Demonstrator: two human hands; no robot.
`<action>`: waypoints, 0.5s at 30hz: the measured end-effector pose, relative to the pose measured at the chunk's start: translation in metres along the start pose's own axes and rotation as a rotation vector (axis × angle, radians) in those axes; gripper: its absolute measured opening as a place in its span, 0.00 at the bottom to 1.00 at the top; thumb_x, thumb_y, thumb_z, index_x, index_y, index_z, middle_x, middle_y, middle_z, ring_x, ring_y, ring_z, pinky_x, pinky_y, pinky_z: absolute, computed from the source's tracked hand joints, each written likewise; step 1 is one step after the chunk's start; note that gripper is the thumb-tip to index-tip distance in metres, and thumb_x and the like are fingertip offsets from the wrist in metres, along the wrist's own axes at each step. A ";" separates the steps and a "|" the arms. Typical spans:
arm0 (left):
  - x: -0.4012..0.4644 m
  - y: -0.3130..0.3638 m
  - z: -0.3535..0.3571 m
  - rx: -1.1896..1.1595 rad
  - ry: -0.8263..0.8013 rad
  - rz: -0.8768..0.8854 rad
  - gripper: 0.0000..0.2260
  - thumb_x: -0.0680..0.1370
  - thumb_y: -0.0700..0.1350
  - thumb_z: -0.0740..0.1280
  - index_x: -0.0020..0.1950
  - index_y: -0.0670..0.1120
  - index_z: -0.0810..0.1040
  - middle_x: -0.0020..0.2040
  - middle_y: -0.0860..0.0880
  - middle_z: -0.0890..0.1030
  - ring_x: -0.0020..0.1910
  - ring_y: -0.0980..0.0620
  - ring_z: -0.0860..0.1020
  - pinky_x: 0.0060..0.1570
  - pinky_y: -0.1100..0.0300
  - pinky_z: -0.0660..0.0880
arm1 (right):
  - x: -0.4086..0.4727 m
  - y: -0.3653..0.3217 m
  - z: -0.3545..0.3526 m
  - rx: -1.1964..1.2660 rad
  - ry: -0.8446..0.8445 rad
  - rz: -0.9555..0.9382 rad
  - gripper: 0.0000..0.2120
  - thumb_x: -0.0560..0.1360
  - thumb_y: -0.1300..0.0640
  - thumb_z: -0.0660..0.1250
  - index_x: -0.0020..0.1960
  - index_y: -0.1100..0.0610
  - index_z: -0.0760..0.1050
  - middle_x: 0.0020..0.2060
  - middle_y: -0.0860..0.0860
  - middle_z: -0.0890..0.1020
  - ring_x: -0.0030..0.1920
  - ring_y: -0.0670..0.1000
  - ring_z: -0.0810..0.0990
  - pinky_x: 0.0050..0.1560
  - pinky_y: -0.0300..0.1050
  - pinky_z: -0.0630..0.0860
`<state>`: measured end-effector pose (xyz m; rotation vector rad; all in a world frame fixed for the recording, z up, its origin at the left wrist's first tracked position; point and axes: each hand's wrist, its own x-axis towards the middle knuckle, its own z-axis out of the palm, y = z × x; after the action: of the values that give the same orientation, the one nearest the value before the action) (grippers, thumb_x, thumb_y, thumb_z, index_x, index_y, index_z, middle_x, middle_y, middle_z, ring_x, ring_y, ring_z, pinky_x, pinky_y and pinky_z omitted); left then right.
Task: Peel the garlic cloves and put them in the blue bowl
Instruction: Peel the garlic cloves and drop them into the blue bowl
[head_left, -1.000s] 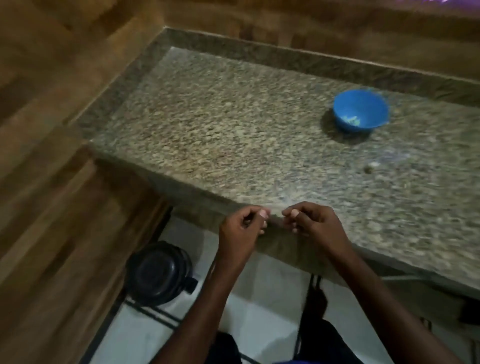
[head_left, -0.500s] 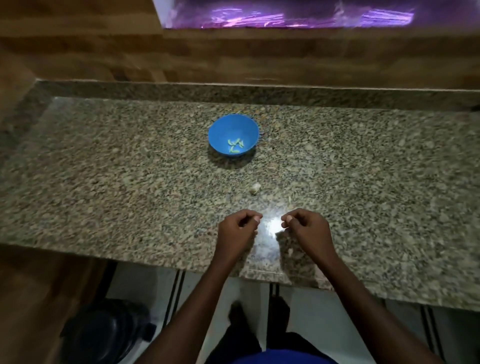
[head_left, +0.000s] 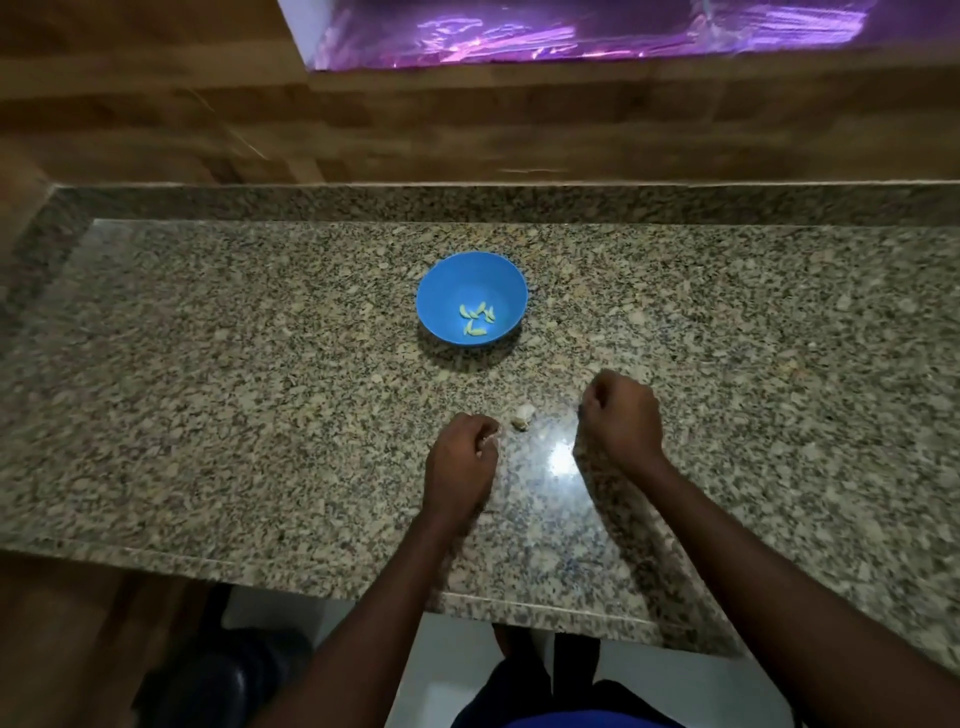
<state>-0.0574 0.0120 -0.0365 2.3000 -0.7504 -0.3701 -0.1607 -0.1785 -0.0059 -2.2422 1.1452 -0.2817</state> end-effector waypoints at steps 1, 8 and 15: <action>0.003 -0.003 -0.001 -0.010 -0.020 0.006 0.14 0.75 0.44 0.64 0.58 0.45 0.82 0.52 0.48 0.80 0.51 0.49 0.79 0.51 0.57 0.75 | 0.012 -0.014 -0.004 0.044 0.038 -0.002 0.05 0.76 0.58 0.67 0.41 0.55 0.78 0.34 0.52 0.81 0.35 0.54 0.80 0.33 0.44 0.72; 0.018 -0.008 -0.003 -0.078 -0.088 -0.044 0.11 0.78 0.44 0.64 0.56 0.51 0.83 0.47 0.53 0.78 0.43 0.54 0.77 0.42 0.59 0.73 | 0.088 -0.134 0.004 0.257 0.078 -0.188 0.04 0.75 0.59 0.71 0.46 0.56 0.85 0.40 0.51 0.86 0.39 0.49 0.81 0.41 0.41 0.75; 0.029 0.004 0.004 -0.149 -0.038 -0.051 0.15 0.74 0.45 0.72 0.60 0.47 0.83 0.49 0.51 0.82 0.45 0.54 0.78 0.47 0.58 0.76 | 0.105 -0.150 0.029 0.133 -0.027 -0.237 0.06 0.76 0.58 0.71 0.49 0.57 0.87 0.40 0.54 0.87 0.40 0.53 0.85 0.45 0.43 0.80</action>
<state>-0.0377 -0.0098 -0.0385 2.1805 -0.6613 -0.4778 0.0151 -0.1825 0.0523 -2.2557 0.8216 -0.4096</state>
